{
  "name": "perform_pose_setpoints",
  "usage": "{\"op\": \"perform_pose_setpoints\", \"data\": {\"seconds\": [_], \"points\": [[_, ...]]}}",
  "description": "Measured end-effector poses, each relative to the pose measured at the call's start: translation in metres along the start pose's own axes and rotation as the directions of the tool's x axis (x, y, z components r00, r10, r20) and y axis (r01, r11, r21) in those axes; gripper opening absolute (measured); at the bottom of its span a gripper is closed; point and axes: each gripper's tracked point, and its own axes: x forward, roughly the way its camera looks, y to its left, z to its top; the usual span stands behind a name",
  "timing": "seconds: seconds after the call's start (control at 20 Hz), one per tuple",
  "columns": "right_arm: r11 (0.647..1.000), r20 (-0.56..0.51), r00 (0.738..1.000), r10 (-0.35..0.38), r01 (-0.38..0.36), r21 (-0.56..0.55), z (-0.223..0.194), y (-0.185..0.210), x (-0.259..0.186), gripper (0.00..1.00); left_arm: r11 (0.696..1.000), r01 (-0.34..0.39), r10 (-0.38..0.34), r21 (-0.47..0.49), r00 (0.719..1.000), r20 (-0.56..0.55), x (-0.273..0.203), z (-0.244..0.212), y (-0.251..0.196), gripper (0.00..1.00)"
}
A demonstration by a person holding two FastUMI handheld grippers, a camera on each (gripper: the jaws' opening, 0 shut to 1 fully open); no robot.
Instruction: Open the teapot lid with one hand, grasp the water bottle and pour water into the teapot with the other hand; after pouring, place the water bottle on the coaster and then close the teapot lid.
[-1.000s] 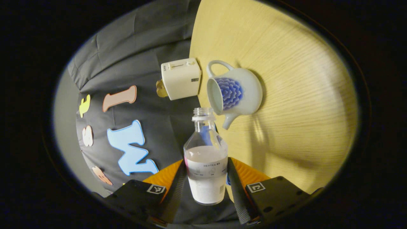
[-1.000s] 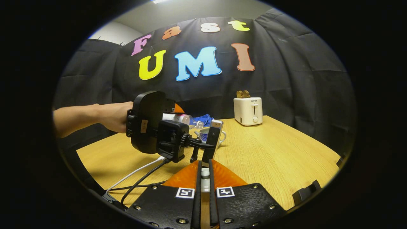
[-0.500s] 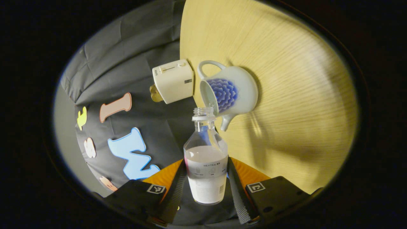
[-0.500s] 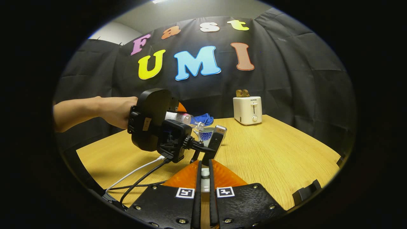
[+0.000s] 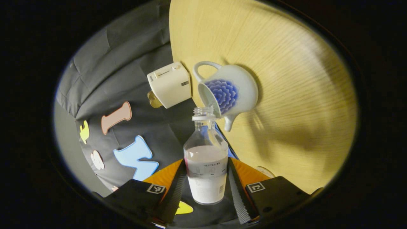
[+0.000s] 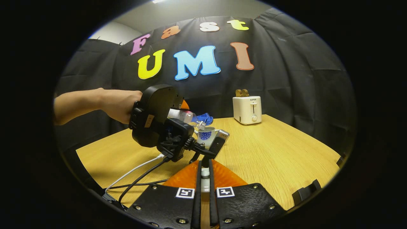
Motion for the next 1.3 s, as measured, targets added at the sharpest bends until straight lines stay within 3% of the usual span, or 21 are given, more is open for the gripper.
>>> {"op": "perform_pose_setpoints", "data": {"seconds": [0.75,0.9,1.05,1.1,1.3], "points": [[1.000,0.001,1.000,-0.001,0.001,-0.003,0.001,0.000,-0.001,0.11,0.995,-0.033,0.034,0.095,0.999,-0.009,-0.004,0.001,0.019,0.83],[1.000,0.006,1.000,-0.002,0.002,-0.006,0.003,0.000,-0.001,0.11,0.997,-0.033,0.033,0.077,0.999,0.001,-0.005,0.002,0.019,0.84],[1.000,0.002,1.000,-0.003,0.003,-0.003,0.003,-0.001,0.000,0.11,0.997,-0.045,0.044,0.060,0.999,0.012,-0.005,0.003,0.020,0.72],[1.000,0.002,1.000,-0.004,0.004,-0.002,0.002,-0.002,0.000,0.11,0.998,-0.036,0.036,0.055,0.999,0.008,-0.004,0.001,0.016,0.84],[1.000,0.010,1.000,-0.004,0.004,-0.002,0.004,-0.002,0.000,0.11,0.999,-0.032,0.033,-0.008,0.999,0.037,-0.002,0.005,0.012,0.84]]}}
